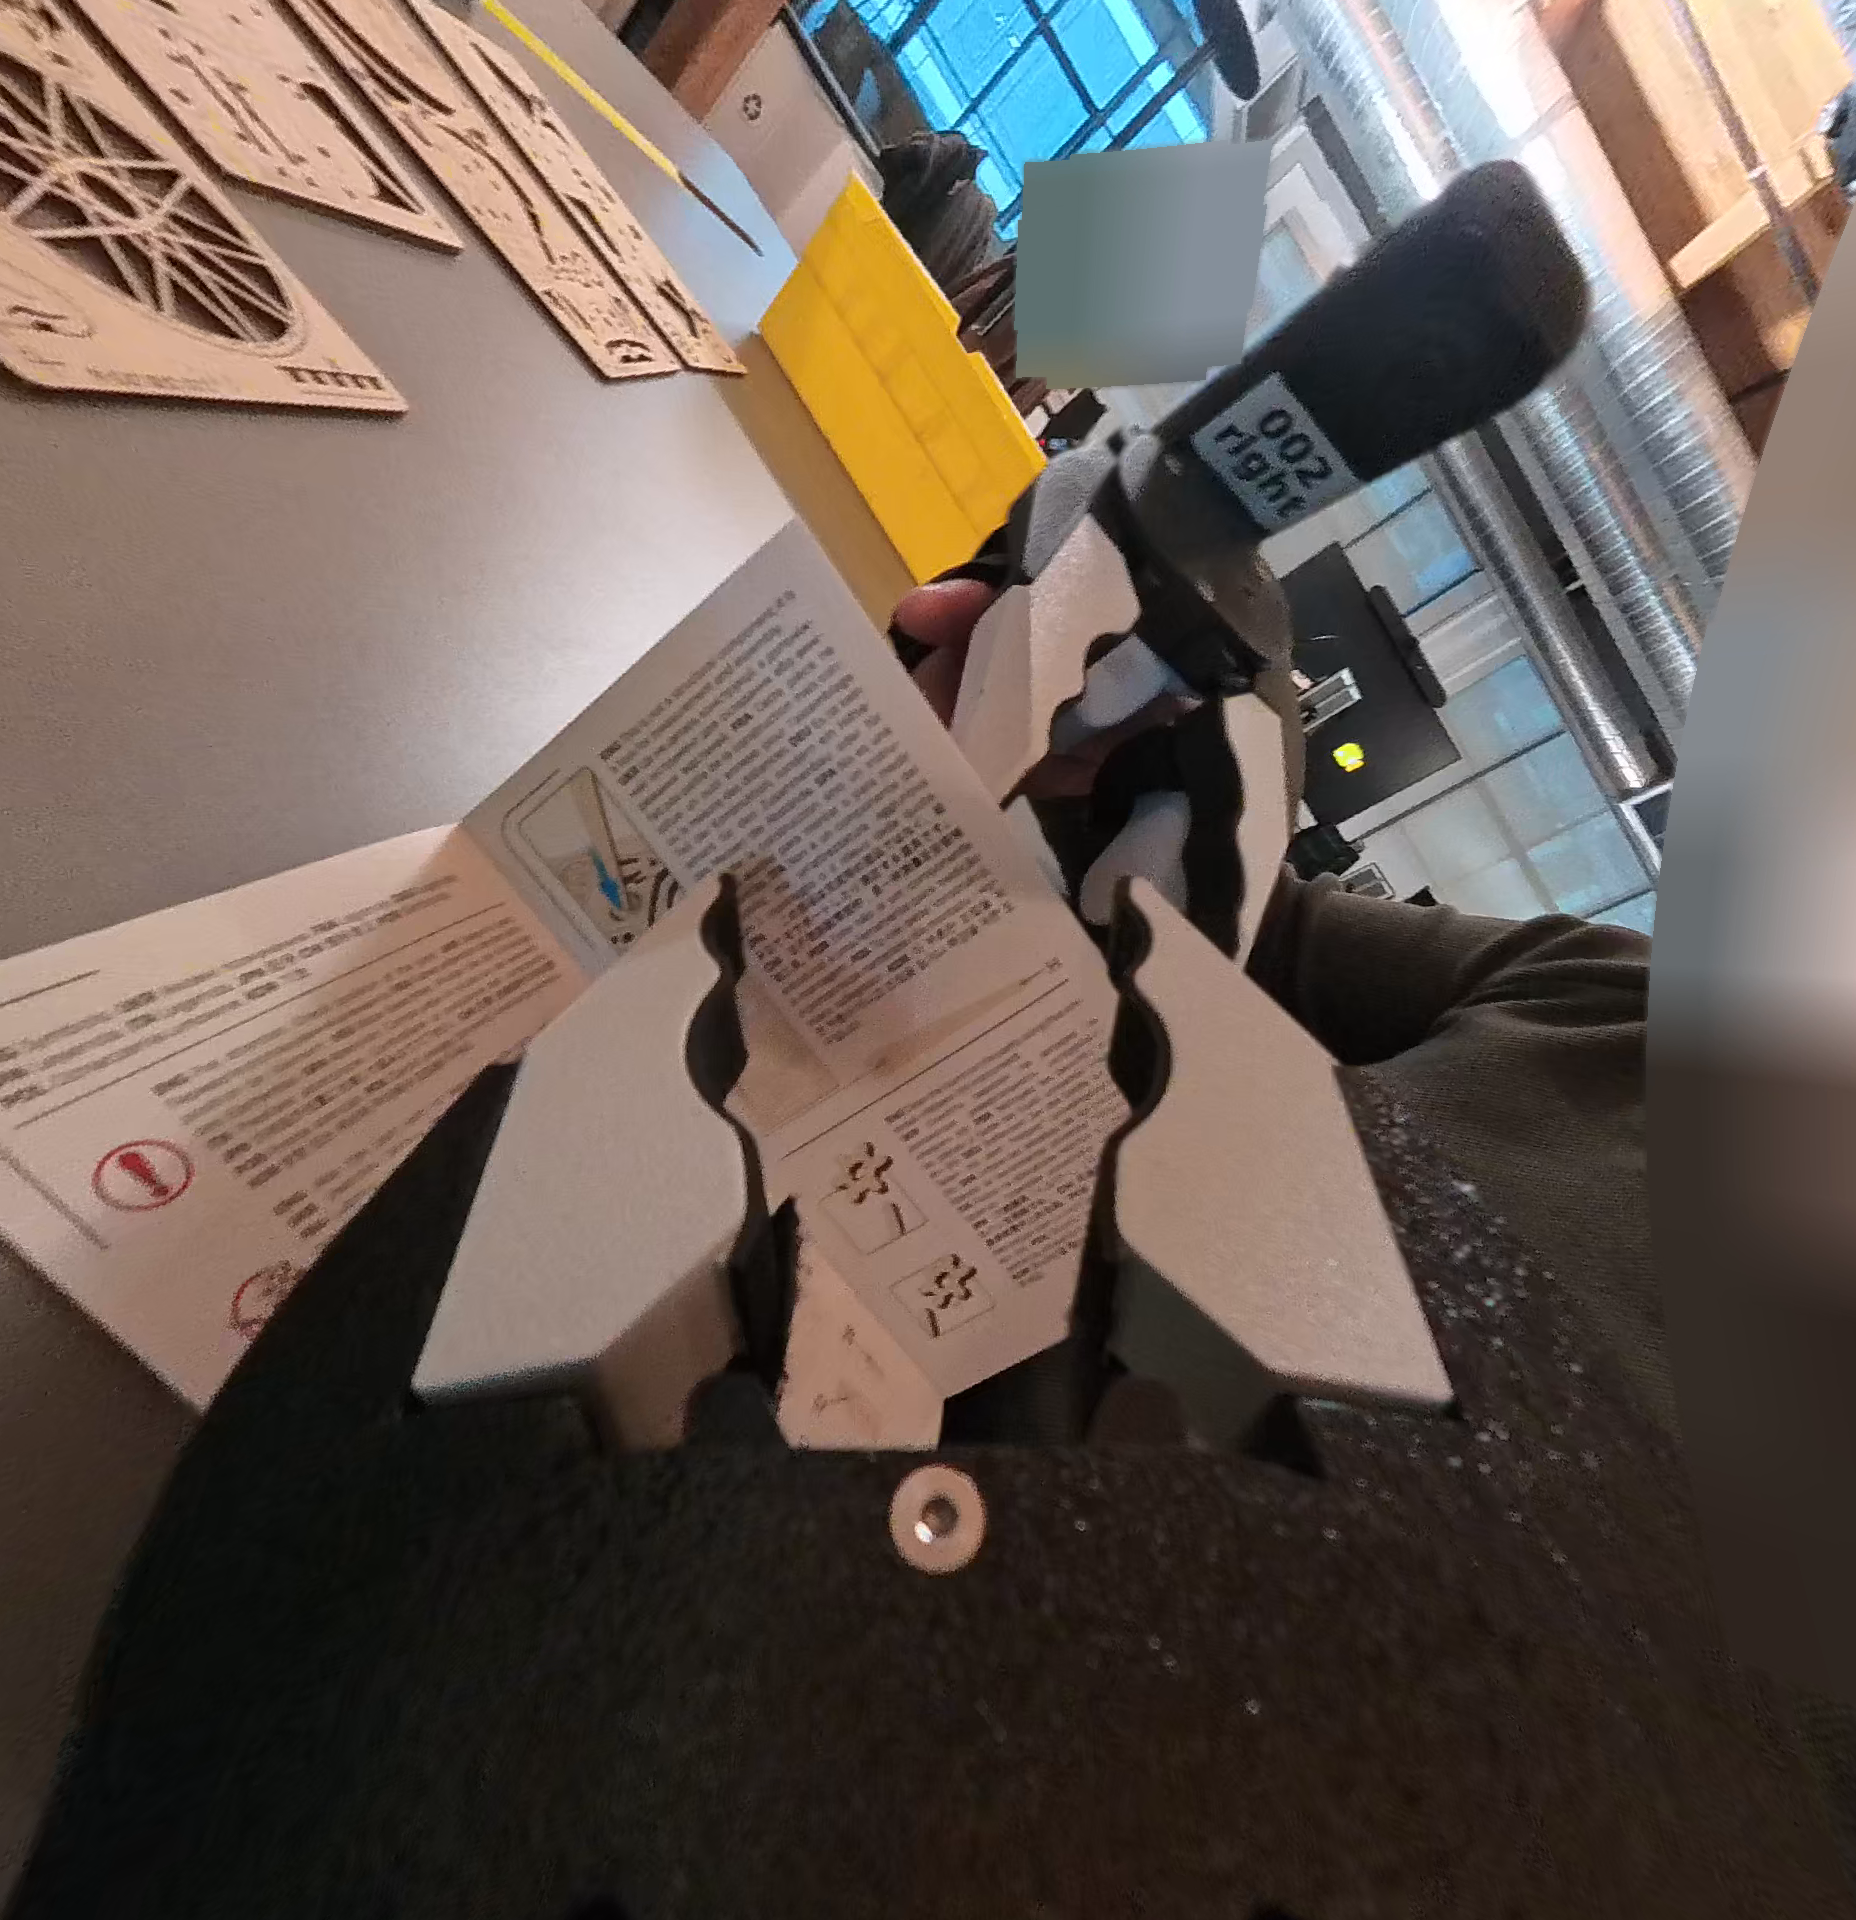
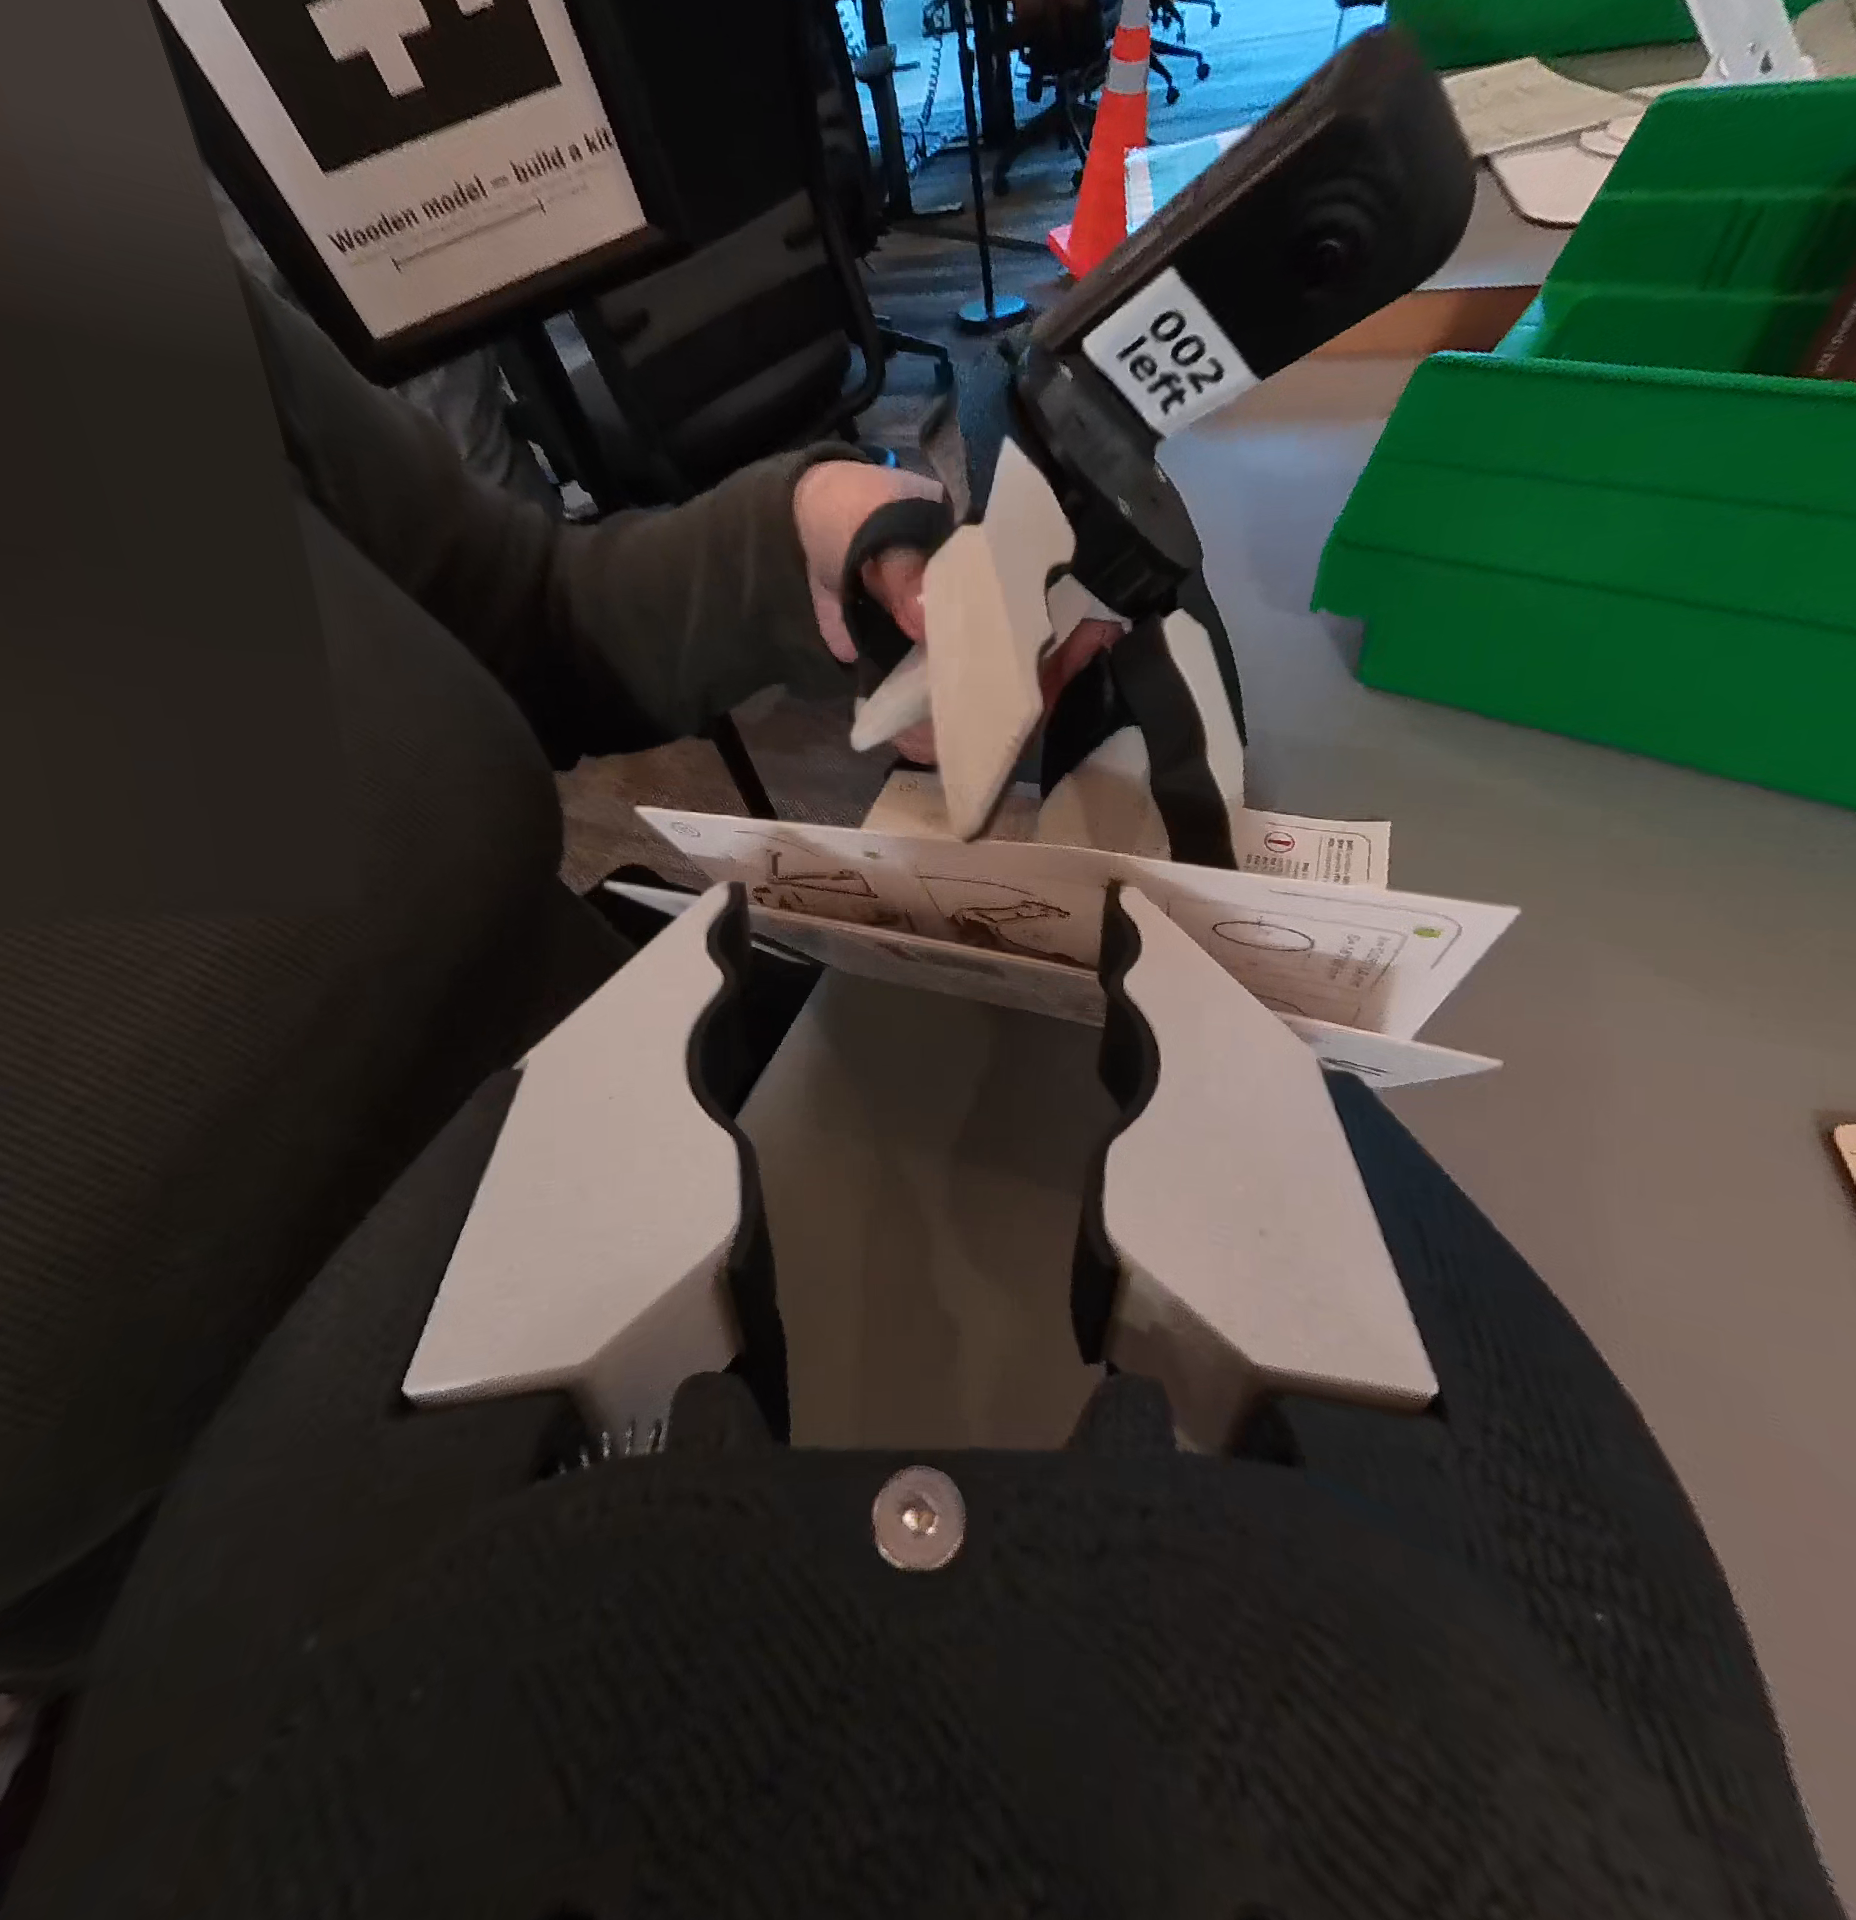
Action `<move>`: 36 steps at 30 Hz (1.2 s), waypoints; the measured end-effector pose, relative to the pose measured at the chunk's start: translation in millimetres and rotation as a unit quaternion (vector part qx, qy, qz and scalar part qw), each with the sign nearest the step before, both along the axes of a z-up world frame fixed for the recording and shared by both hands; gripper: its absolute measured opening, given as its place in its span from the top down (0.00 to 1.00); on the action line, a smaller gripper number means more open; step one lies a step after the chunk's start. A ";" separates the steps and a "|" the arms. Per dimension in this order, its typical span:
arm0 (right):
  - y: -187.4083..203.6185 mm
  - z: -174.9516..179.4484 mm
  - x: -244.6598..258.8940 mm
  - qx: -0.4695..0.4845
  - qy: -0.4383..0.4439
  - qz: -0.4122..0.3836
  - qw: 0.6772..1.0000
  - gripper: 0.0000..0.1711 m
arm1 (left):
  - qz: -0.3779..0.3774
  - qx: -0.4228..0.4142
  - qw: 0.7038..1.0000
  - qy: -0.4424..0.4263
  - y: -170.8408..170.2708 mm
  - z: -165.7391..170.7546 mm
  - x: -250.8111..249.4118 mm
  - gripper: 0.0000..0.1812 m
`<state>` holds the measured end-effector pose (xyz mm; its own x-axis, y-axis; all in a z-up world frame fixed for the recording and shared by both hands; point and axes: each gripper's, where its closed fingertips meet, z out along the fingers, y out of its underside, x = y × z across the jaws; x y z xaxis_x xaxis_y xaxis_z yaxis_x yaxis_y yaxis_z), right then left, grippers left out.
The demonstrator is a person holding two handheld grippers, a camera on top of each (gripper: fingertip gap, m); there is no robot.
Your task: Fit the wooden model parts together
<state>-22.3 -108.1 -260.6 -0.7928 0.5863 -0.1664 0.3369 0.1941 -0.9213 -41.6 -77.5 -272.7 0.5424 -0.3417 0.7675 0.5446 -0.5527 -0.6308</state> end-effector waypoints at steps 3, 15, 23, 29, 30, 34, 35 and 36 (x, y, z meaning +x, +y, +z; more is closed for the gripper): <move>-0.9 -4.6 0.5 0.023 0.002 0.000 1.000 0.61 | 0.000 -0.010 1.000 0.005 -2.5 -2.8 -1.4 0.67; -2.2 -2.3 2.7 0.034 0.014 0.002 0.999 0.62 | -0.018 0.005 0.999 -0.037 -13.3 3.6 -0.7 0.70; -9.1 -0.1 -1.1 0.033 0.024 0.007 0.999 0.58 | -0.033 0.010 0.999 -0.031 -12.9 8.1 6.1 0.59; -5.2 -6.8 -0.9 0.072 0.029 0.003 0.997 0.60 | -0.020 -0.008 1.000 -0.015 -13.0 3.0 1.6 0.74; -3.6 -7.8 -0.6 0.080 0.030 0.002 0.996 0.62 | -0.018 -0.006 1.000 -0.018 -13.1 3.9 0.3 0.75; 5.1 -15.5 0.2 0.136 0.041 -0.005 0.990 0.73 | -0.011 0.000 1.000 -0.018 -15.0 7.3 -5.2 0.80; 7.7 -18.0 0.4 0.155 0.046 -0.007 0.987 0.76 | -0.010 0.001 1.000 -0.018 -15.6 7.9 -6.3 0.81; 10.1 -20.2 0.6 0.172 0.051 -0.009 0.984 0.79 | -0.010 0.001 1.000 -0.017 -16.4 8.4 -7.3 0.81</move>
